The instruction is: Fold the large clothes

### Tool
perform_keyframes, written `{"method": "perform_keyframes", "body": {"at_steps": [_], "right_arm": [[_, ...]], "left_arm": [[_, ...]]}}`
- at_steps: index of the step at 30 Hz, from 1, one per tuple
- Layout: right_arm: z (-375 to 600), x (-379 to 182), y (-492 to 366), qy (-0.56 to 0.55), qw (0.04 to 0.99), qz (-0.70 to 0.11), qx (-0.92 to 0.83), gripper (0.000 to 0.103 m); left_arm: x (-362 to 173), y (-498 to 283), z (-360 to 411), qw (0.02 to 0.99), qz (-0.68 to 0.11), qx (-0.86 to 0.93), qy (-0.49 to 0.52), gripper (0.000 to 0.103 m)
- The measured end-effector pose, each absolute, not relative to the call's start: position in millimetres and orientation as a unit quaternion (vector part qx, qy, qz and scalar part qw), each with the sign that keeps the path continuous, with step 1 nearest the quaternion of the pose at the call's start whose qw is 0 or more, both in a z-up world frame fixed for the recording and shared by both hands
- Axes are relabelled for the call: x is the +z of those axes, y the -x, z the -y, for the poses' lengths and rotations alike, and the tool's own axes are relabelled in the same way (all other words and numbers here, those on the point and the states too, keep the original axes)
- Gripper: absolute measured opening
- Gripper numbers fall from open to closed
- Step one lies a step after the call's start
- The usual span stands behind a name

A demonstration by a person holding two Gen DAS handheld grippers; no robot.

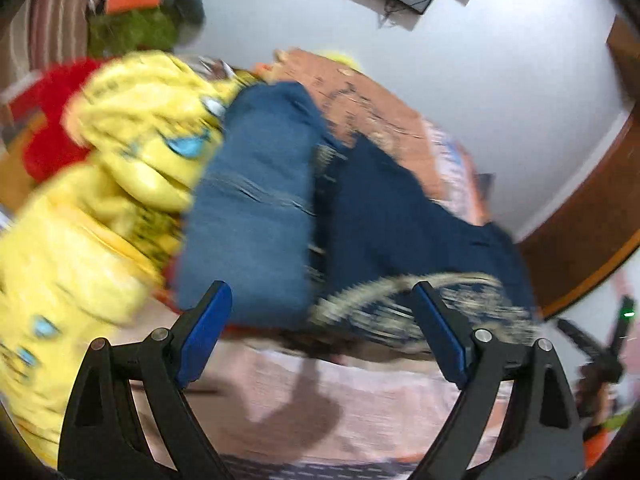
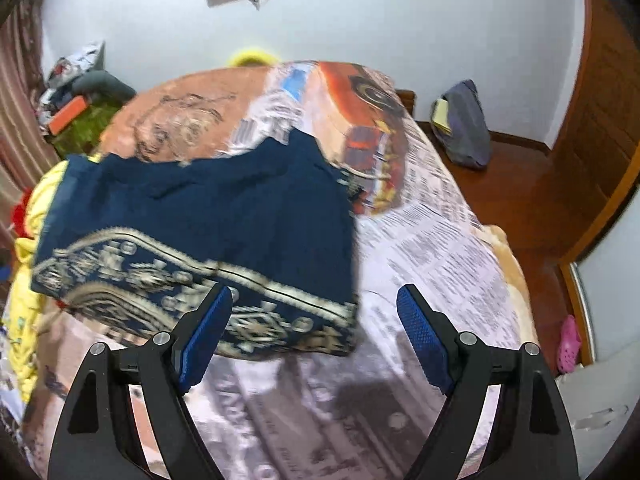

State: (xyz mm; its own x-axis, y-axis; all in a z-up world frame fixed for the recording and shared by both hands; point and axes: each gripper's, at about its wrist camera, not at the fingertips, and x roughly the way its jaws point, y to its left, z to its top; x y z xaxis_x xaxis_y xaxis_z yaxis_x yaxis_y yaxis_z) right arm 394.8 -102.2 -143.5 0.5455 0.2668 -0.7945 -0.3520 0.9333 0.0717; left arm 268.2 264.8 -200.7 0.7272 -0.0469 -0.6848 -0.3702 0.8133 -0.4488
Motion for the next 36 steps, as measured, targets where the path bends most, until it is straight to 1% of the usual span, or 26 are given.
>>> {"method": "perform_keyframes", "body": {"at_steps": [3,7,12,14,18,24,25,27,31,33,36], "right_arm": [[86,-142,-390,0.05,0.875,-0.439,0.198,0.082],[68,-150,-389,0.06,0.867,-0.444,0.218,0.082],[57,-166,-392,0.066,0.856,-0.46,0.228,0.082],[55,-172,-392,0.068,0.852,-0.467,0.228,0.082],[53,-179,-394,0.066,0.846,-0.475,0.232,0.082],[51,-186,-402,0.055,0.841,-0.484,0.234,0.082],[50,-187,-403,0.052,0.841,-0.486,0.235,0.082],[48,-189,-403,0.046,0.839,-0.487,0.239,0.082],[44,-192,-402,0.05,0.836,-0.49,0.242,0.082],[43,-191,-401,0.05,0.835,-0.49,0.245,0.082],[42,-187,-397,0.052,0.836,-0.484,0.251,0.082]], "left_arm": [[-212,-274,-254,0.878,-0.347,0.052,0.327,0.091],[-219,-288,-250,0.891,-0.321,0.065,0.314,0.09],[-245,-313,-261,0.876,-0.341,0.053,0.338,0.084],[-255,-318,-263,0.871,-0.34,0.049,0.351,0.084],[-259,-316,-260,0.855,-0.324,0.009,0.405,0.084],[-250,-316,-258,0.849,-0.323,0.01,0.419,0.084],[-248,-316,-258,0.845,-0.319,-0.009,0.429,0.078],[-242,-316,-254,0.832,-0.311,-0.057,0.455,0.073],[-233,-325,-238,0.86,-0.324,-0.028,0.393,0.073],[-245,-334,-237,0.851,-0.341,-0.021,0.4,0.073],[-251,-337,-242,0.853,-0.32,-0.012,0.412,0.073]]}}
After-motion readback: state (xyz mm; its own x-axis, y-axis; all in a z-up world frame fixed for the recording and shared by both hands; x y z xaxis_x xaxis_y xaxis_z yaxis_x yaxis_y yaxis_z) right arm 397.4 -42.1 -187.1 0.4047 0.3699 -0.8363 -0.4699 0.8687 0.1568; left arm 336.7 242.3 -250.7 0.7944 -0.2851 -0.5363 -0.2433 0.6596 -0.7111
